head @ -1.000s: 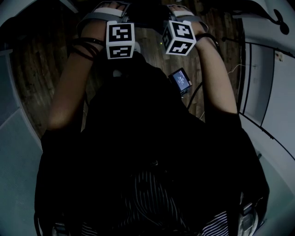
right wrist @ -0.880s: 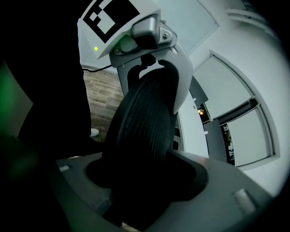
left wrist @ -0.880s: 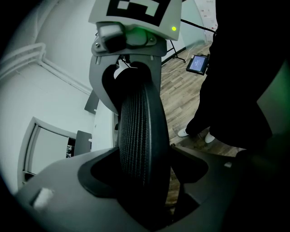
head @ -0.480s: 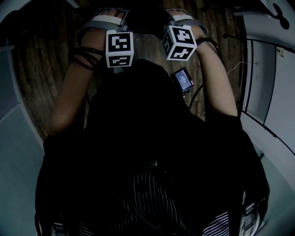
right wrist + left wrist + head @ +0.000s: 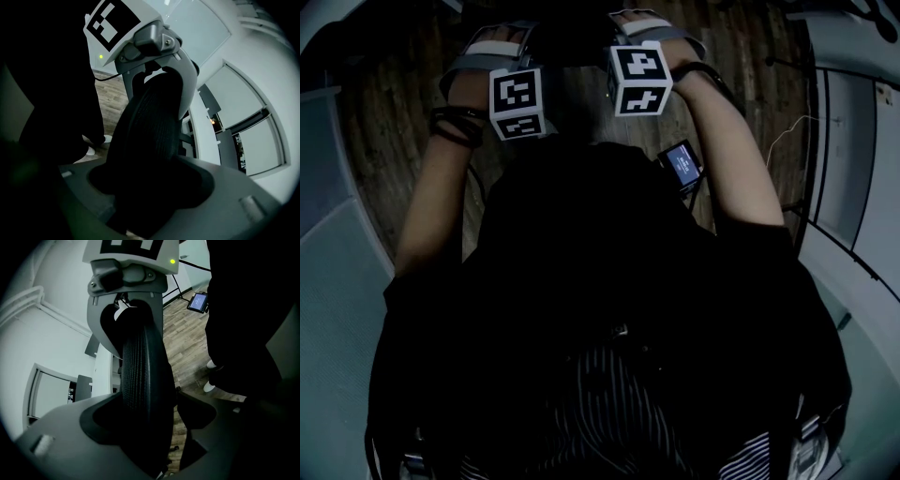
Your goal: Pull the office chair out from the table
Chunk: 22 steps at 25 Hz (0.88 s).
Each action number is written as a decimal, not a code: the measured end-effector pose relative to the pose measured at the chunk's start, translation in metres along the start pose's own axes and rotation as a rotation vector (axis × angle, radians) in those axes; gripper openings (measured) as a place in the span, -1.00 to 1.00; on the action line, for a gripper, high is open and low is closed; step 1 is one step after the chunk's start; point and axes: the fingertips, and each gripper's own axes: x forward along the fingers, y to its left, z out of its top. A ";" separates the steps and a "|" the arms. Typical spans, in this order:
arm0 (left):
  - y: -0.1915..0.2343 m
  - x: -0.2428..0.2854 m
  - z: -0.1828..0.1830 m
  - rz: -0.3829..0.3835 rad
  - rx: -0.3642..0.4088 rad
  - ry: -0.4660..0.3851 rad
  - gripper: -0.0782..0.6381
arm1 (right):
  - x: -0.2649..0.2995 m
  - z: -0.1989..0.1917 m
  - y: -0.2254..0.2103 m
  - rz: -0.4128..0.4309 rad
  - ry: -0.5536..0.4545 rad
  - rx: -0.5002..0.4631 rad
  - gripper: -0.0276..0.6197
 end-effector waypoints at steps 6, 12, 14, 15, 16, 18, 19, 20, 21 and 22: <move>-0.017 0.026 0.010 0.046 -0.029 0.022 0.26 | 0.019 -0.018 0.017 -0.028 0.010 -0.055 -0.04; 0.015 0.068 0.009 0.076 -0.013 0.035 0.28 | 0.041 -0.053 -0.018 -0.086 -0.006 -0.081 -0.04; 0.025 0.074 0.005 0.080 -0.023 0.034 0.28 | 0.046 -0.056 -0.029 -0.103 0.006 -0.098 -0.04; 0.026 0.076 0.004 0.087 -0.022 0.033 0.29 | 0.049 -0.057 -0.031 -0.105 0.020 -0.104 -0.03; 0.026 0.077 0.003 0.092 -0.019 0.032 0.30 | 0.050 -0.057 -0.031 -0.101 0.031 -0.099 -0.03; 0.024 0.080 0.003 0.087 -0.016 0.025 0.28 | 0.049 -0.057 -0.033 -0.086 0.036 -0.065 -0.03; 0.024 0.079 0.005 0.078 -0.030 0.010 0.33 | 0.045 -0.057 -0.035 -0.080 0.030 -0.043 -0.03; 0.025 0.074 0.011 0.069 -0.059 -0.019 0.37 | 0.038 -0.055 -0.034 -0.072 0.013 -0.017 -0.03; 0.027 0.063 0.017 0.064 -0.099 -0.060 0.36 | 0.029 -0.051 -0.031 -0.063 -0.016 0.015 -0.03; 0.030 0.049 0.024 0.062 -0.147 -0.108 0.36 | 0.016 -0.045 -0.028 -0.057 -0.056 0.054 -0.03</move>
